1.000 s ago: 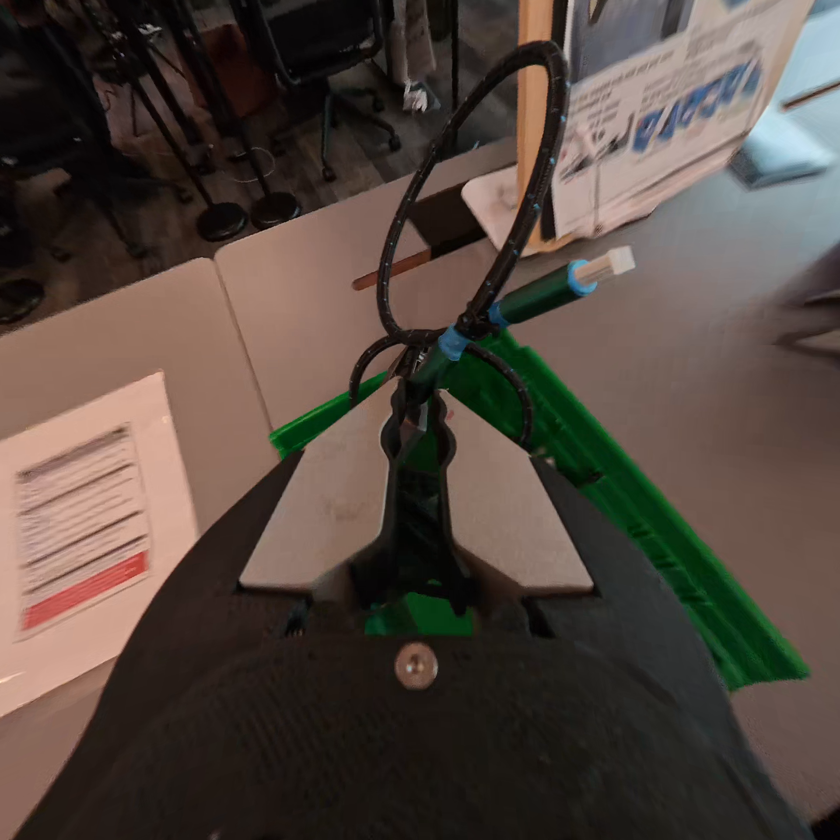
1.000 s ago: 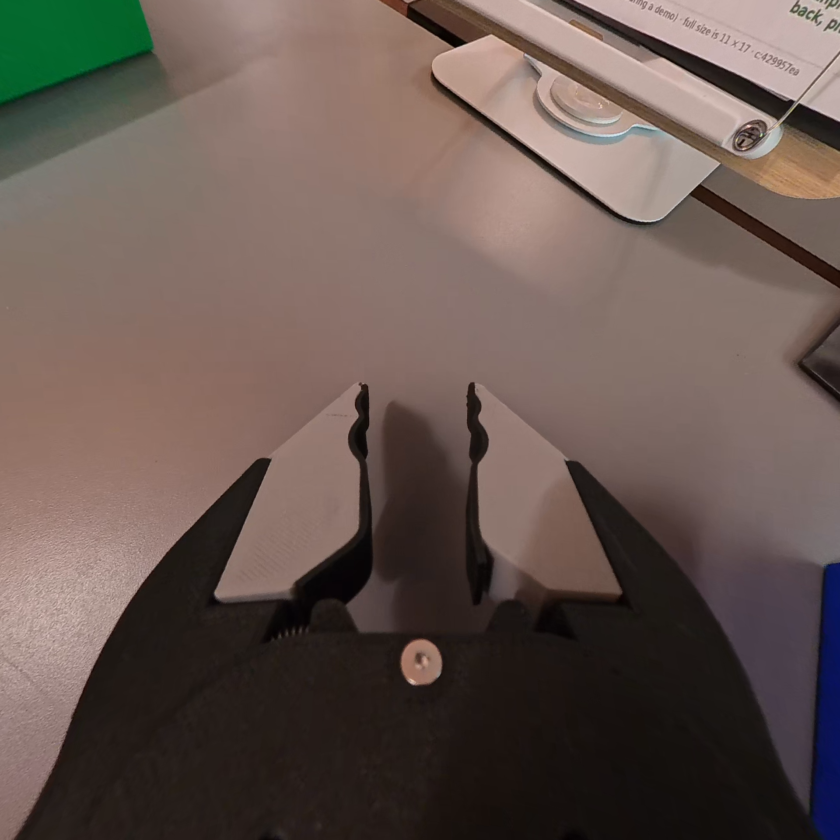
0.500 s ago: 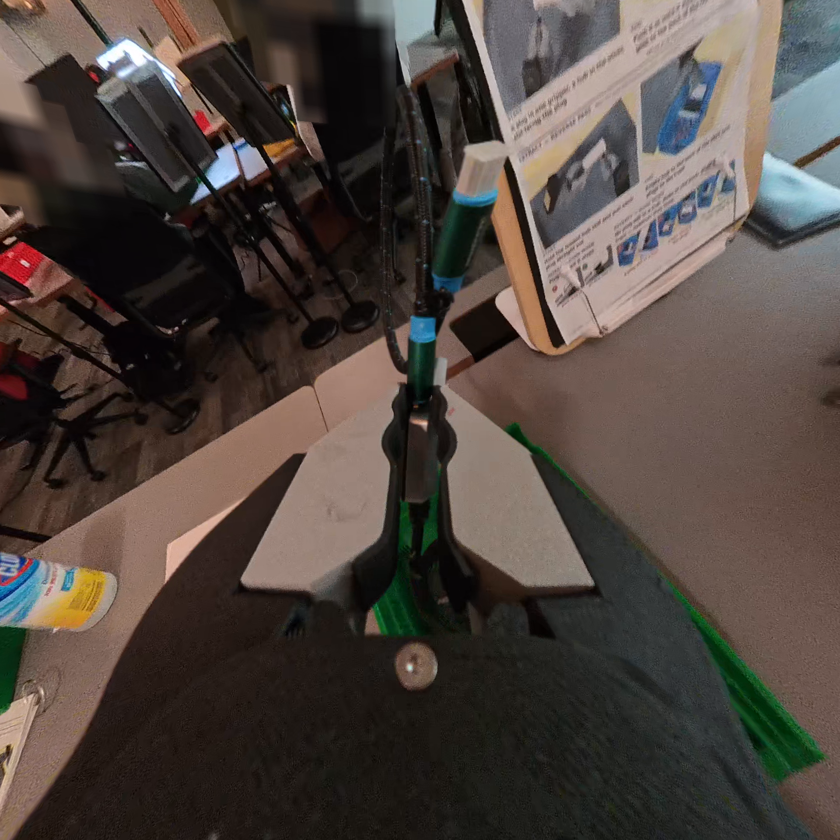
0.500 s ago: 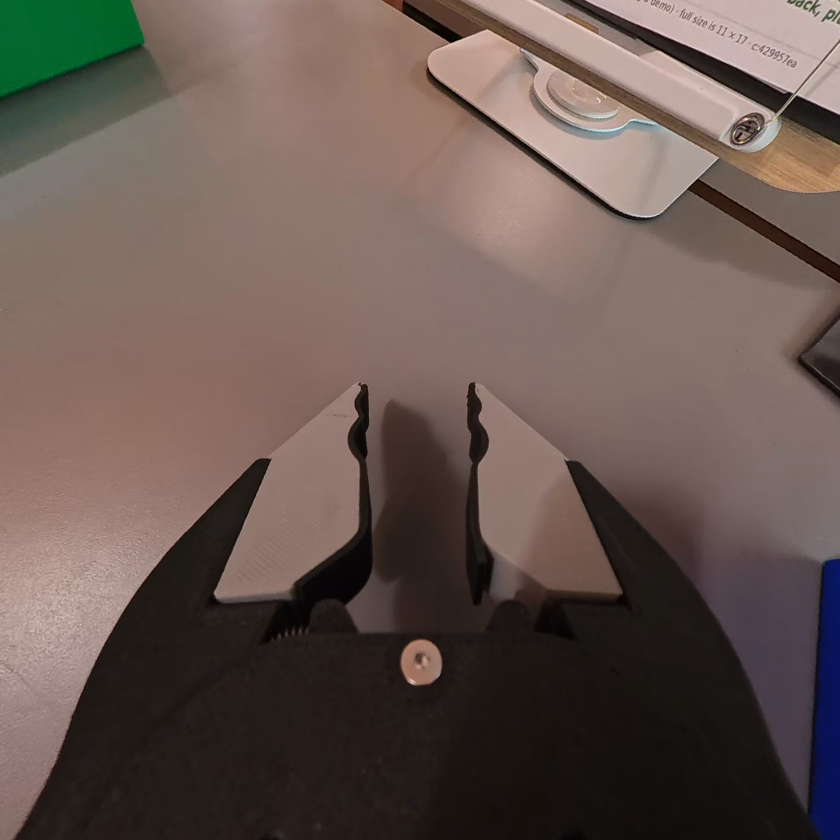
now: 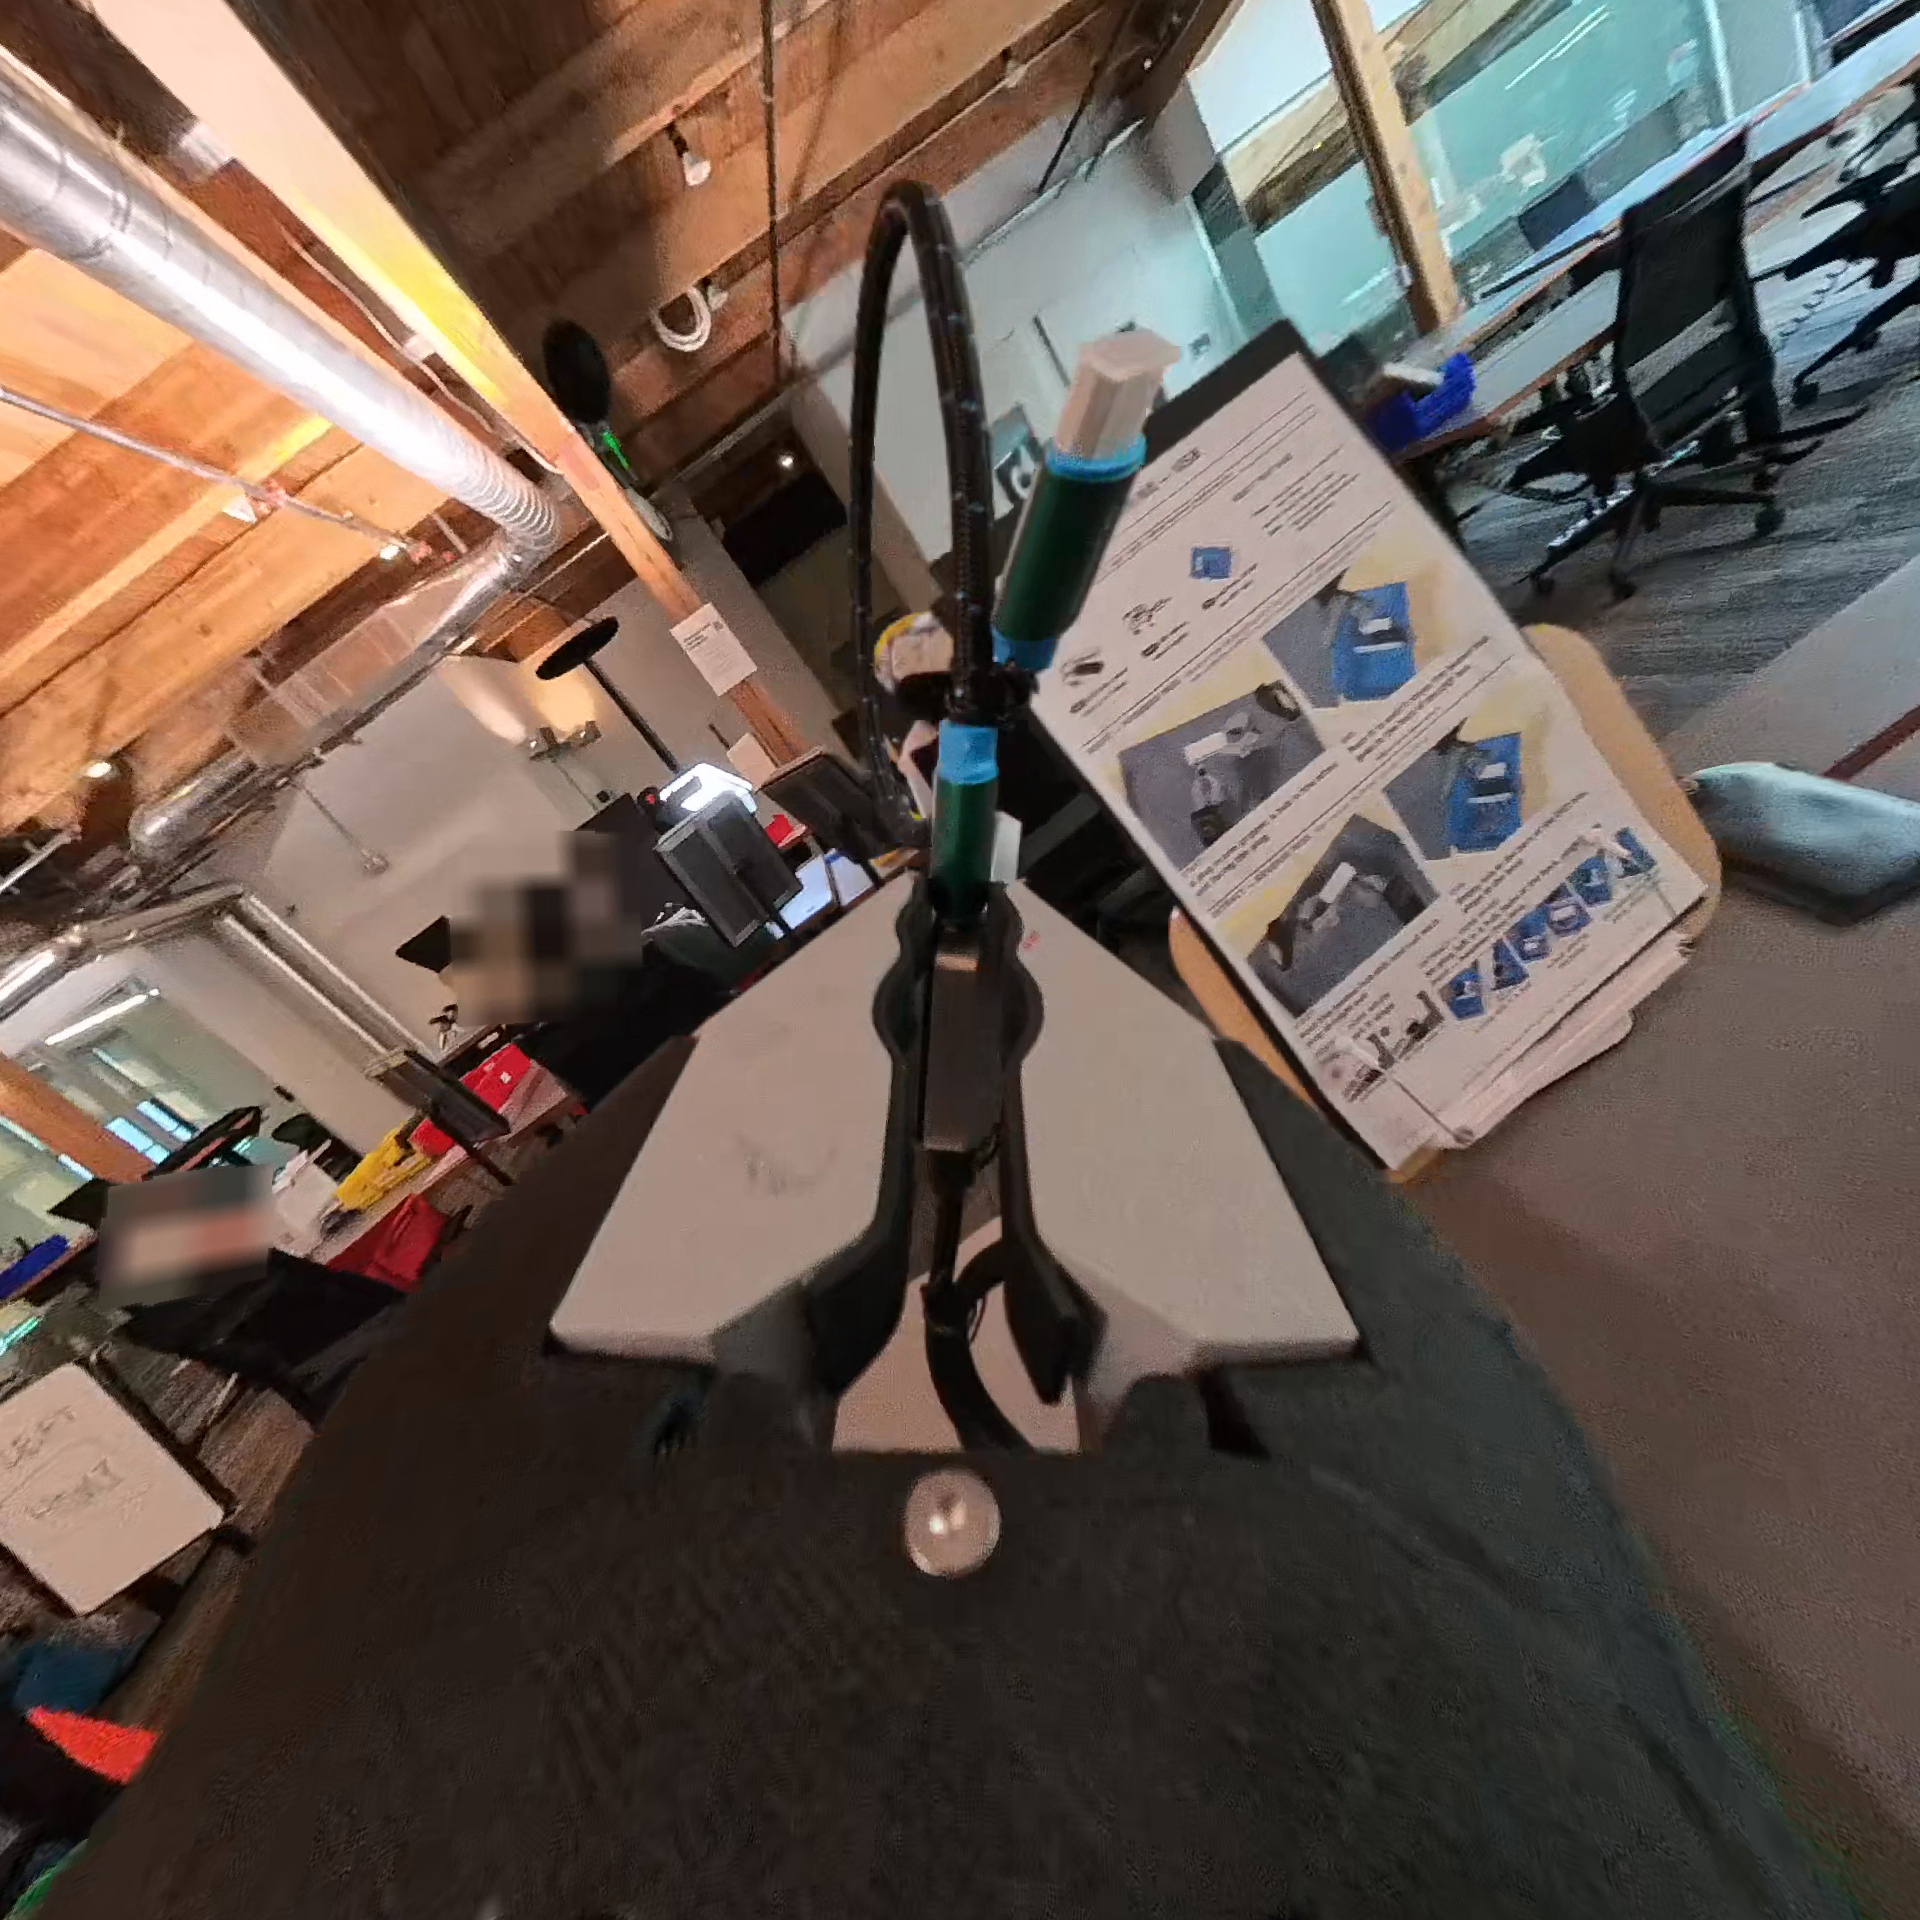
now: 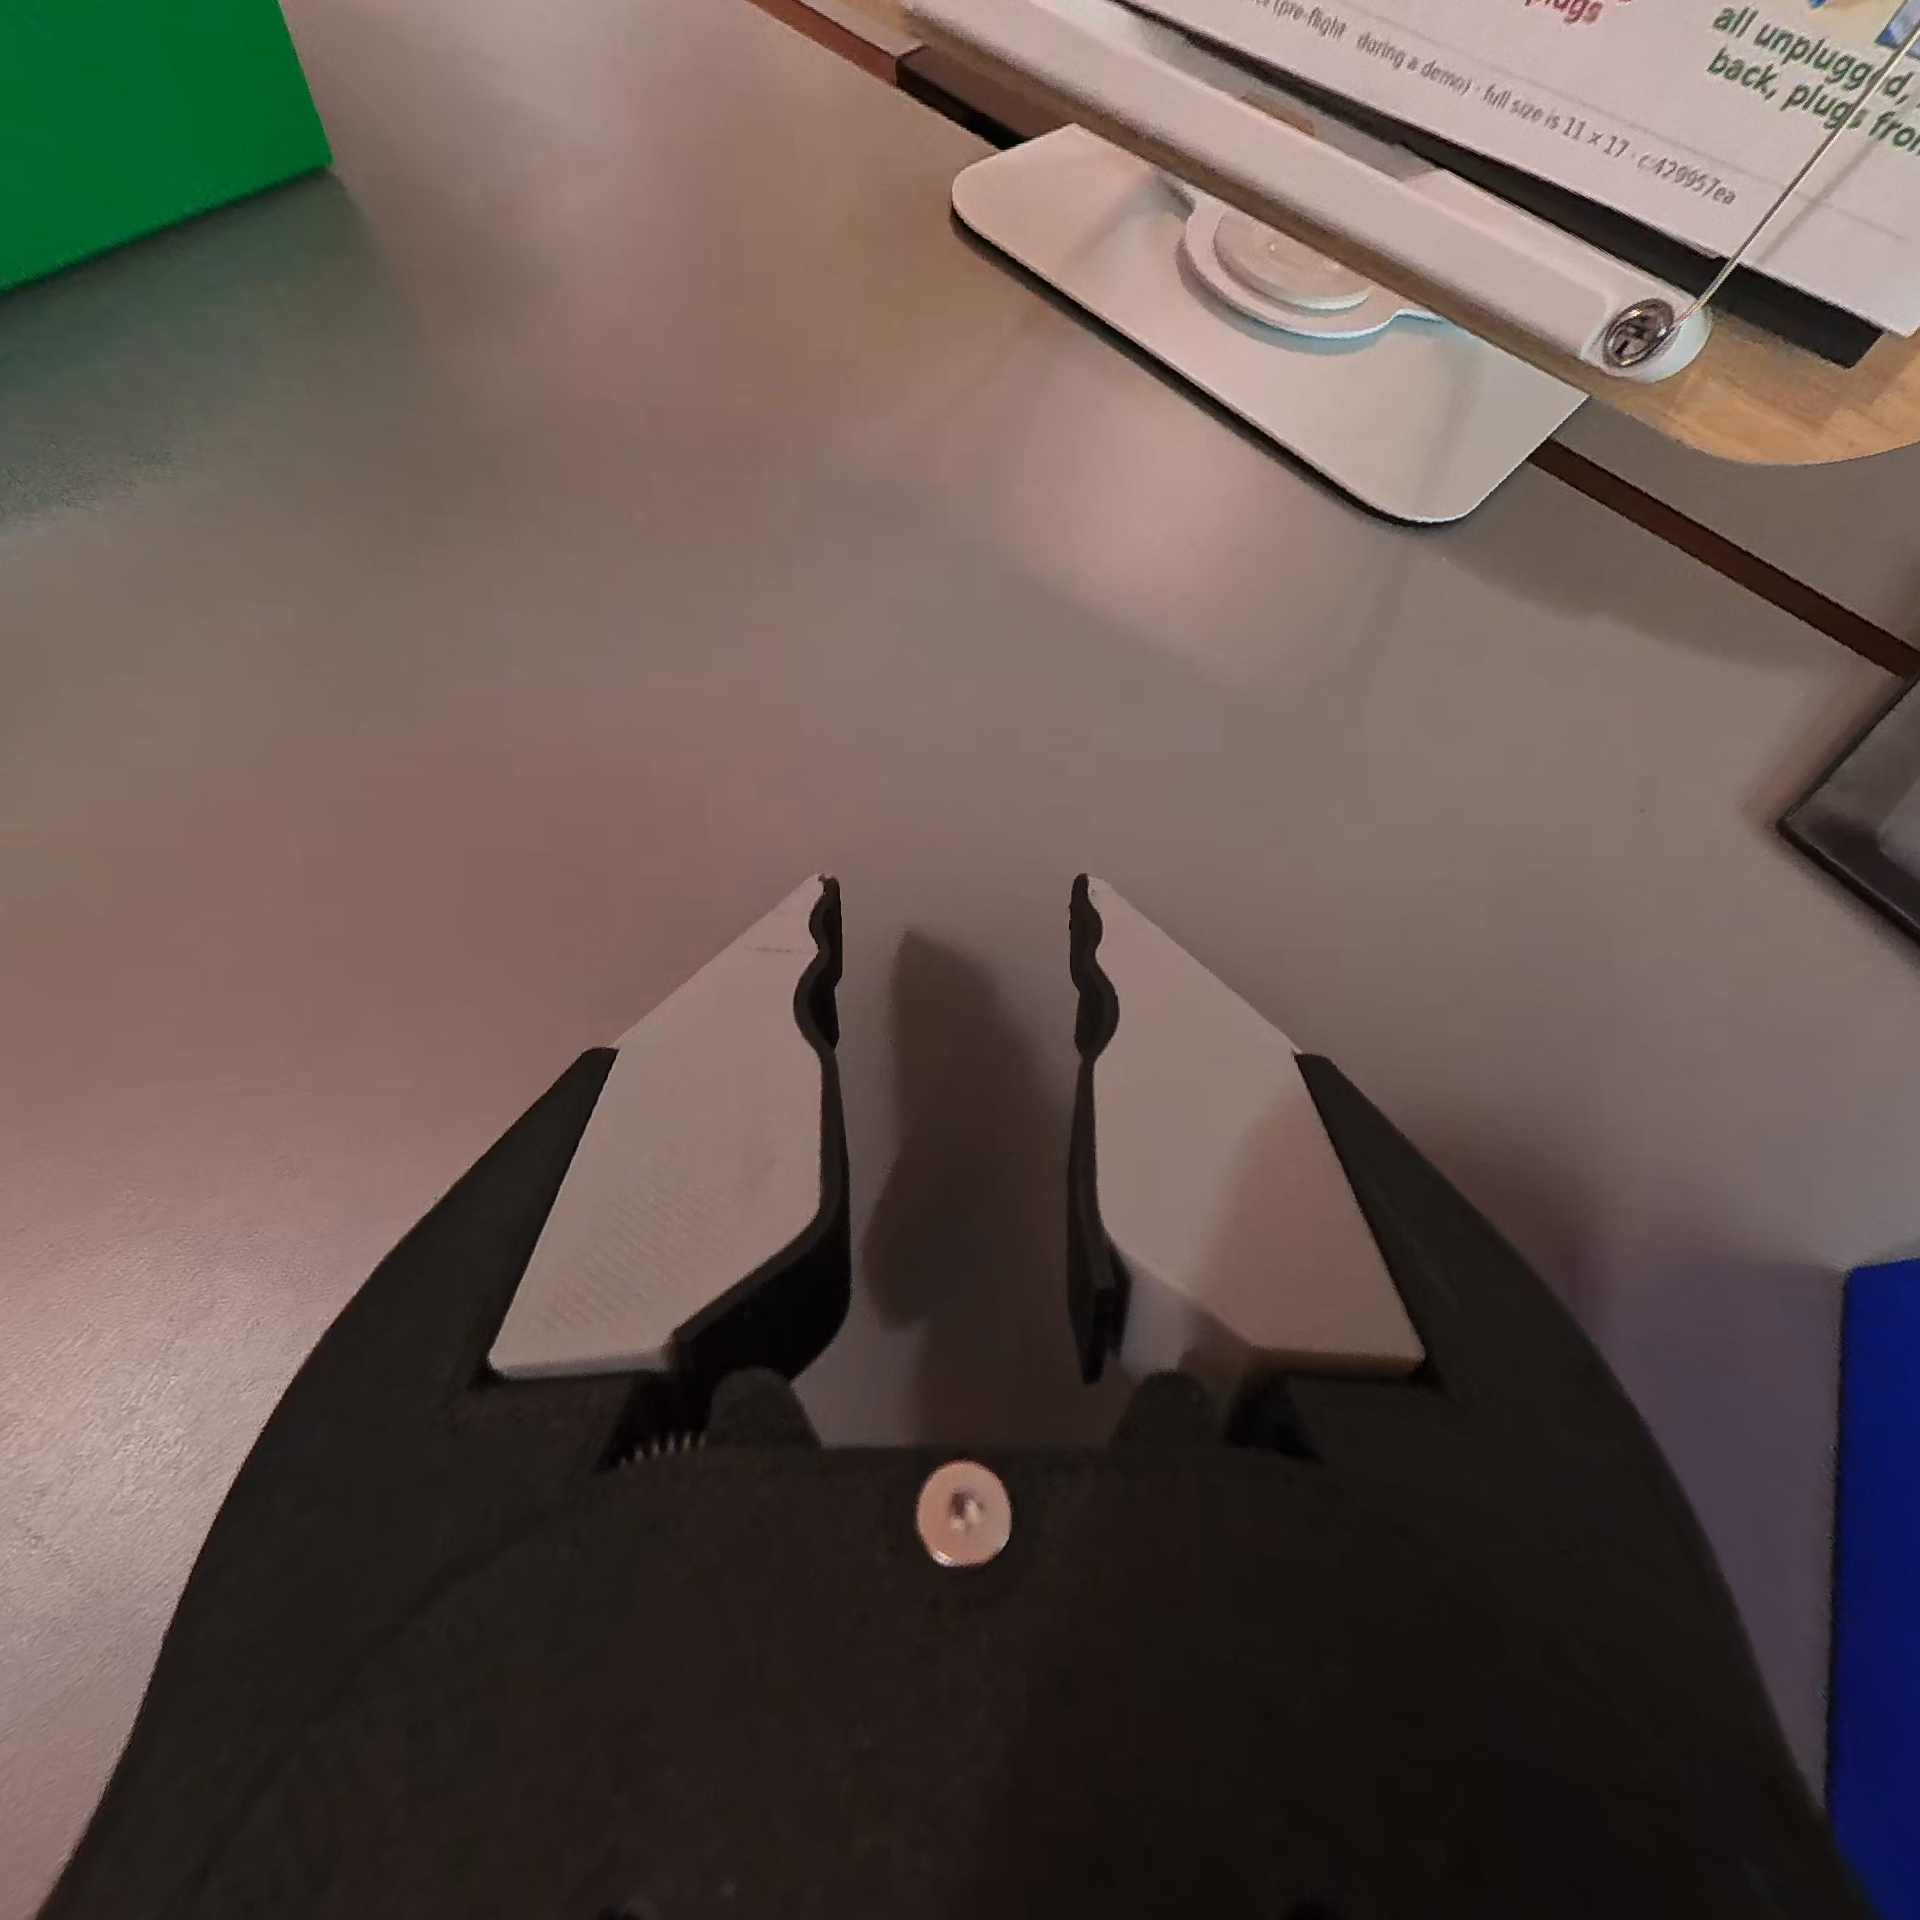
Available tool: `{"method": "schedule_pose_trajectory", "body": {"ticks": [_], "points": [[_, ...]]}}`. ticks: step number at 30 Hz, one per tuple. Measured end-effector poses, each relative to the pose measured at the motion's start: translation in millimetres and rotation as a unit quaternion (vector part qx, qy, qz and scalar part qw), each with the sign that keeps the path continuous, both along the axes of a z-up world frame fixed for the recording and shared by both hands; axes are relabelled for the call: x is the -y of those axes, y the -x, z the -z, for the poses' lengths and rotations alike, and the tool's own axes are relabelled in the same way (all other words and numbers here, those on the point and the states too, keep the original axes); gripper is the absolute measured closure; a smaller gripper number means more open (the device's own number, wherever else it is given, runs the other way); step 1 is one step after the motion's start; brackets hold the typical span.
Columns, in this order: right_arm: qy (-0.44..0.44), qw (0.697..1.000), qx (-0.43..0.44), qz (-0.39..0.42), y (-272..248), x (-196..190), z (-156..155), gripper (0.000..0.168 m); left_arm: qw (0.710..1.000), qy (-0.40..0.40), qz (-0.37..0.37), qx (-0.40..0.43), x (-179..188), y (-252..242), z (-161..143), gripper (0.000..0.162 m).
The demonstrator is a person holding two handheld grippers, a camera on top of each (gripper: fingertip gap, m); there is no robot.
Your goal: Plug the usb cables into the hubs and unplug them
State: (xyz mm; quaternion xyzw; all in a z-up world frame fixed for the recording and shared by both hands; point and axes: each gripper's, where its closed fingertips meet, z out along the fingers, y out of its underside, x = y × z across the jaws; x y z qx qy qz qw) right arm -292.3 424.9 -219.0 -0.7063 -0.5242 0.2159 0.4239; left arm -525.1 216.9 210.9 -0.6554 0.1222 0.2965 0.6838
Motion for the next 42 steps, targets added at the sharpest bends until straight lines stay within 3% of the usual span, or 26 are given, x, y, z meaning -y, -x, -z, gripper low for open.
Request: {"method": "schedule_pose_trajectory", "body": {"ticks": [5, 11, 17, 24, 26, 30, 37, 40, 42], "points": [[-0.002, 0.999, -0.047, 0.005, -3.9, -3.2, -23.0, 0.125, 0.995, 0.032, 0.086, -0.047, -20.5, -85.3, 12.1, 0.153], [0.075, 0.981, -0.177, -0.034, -8.5, 6.1, -65.9, 0.12, 0.975, 0.086, 0.202, -0.024, -60.7, -175.3, 86.8, 0.153], [0.151, 0.935, -0.31, -0.082, -20.3, 18.6, -113.7, 0.119, 0.94, 0.11, 0.283, 0.154, -103.4, -206.6, 178.3, 0.155], [0.078, 0.928, -0.342, -0.125, -20.6, 44.0, -139.6, 0.11, 0.896, 0.148, 0.324, 0.266, -132.6, -221.8, 252.2, 0.154], [0.074, 0.927, -0.34, -0.139, -16.9, 54.1, -141.3, 0.111, 0.899, 0.153, 0.322, 0.256, -138.3, -224.5, 267.4, 0.154], [0.103, 0.92, -0.354, -0.135, -14.7, 57.7, -143.3, 0.11, 0.932, 0.127, 0.286, 0.184, -146.2, -225.0, 283.3, 0.154], [0.102, 0.911, -0.381, -0.122, -18.2, 52.4, -149.3, 0.111, 0.926, 0.136, 0.326, 0.136, -146.7, -259.0, 296.9, 0.154], [0.115, 0.907, -0.378, -0.144, -15.0, 59.2, -146.8, 0.145, 0.924, 0.154, 0.33, 0.12, -148.4, -271.8, 306.8, 0.153], [0.129, 0.912, -0.36, -0.149, -12.5, 58.8, -139.1, 0.154, 0.931, 0.157, 0.314, 0.102, -150.6, -271.7, 311.4, 0.152]]}}
